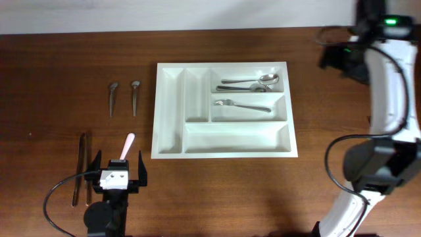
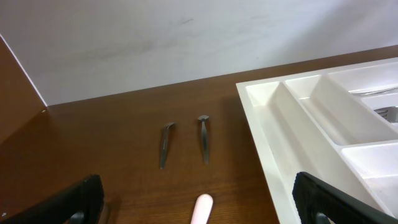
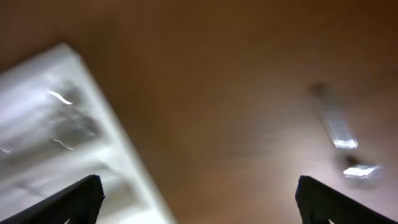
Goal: Pack container
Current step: 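Move the right gripper back over the second fork on the right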
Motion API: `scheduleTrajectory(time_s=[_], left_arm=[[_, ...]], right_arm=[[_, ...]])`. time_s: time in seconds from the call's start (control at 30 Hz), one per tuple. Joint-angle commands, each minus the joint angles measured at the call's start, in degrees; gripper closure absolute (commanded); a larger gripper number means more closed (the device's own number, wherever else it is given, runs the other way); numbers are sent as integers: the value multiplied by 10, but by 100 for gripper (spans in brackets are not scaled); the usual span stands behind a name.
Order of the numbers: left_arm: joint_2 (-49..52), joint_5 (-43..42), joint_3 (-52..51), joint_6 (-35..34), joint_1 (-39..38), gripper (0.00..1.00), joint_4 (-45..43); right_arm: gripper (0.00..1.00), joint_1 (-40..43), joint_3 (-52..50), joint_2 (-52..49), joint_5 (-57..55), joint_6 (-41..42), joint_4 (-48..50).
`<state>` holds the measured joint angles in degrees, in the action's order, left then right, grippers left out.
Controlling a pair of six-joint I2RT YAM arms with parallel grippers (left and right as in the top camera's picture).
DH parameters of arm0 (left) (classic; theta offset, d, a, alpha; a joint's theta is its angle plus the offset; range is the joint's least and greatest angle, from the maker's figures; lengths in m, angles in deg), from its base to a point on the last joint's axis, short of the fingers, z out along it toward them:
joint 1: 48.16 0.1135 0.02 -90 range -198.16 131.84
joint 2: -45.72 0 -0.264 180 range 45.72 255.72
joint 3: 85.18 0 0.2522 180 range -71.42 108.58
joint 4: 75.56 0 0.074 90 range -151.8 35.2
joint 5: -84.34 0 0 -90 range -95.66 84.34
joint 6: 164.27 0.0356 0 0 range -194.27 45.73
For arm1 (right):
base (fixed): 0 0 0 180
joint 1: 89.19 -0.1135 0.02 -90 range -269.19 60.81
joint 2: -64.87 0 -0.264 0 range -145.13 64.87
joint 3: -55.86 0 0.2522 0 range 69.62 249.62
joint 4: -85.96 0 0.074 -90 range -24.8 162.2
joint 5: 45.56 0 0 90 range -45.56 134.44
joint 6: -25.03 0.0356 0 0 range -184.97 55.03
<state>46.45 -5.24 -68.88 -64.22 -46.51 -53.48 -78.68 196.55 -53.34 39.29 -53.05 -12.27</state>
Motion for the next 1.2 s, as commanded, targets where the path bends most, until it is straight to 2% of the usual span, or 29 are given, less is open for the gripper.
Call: scheduleTrajectory(time_s=[0.0,0.13,0.27,0.43,0.5,0.57,0.63,0.73,1.17], left_arm=[[-4,-7,-3,-5,3,1,-1],[-4,-7,-3,-5,3,1,-1],[-4,-6,-3,-5,3,1,-1],[-4,-6,-3,-5,3,1,-1],[-4,-6,-3,-5,3,1,-1],[-4,-6,-3,-5,3,1,-1],[-4,-6,-3,-5,3,1,-1],[-4,-6,-3,-5,3,1,-1],[-4,-6,-3,-5,3,1,-1]], right_arm=[[1,50,5,9,-14,-245,-49],[1,112,3,2,-13,-346,-101],[1,168,3,-1,2,-348,-87],[1,222,-23,-3,89,-423,-75],[1,238,-47,-3,89,-431,-68],[6,251,-81,-3,86,-432,-55],[7,260,-115,-3,72,-432,-38],[1,264,-169,-3,36,-430,-2],[1,266,-316,-5,-46,-433,120]])
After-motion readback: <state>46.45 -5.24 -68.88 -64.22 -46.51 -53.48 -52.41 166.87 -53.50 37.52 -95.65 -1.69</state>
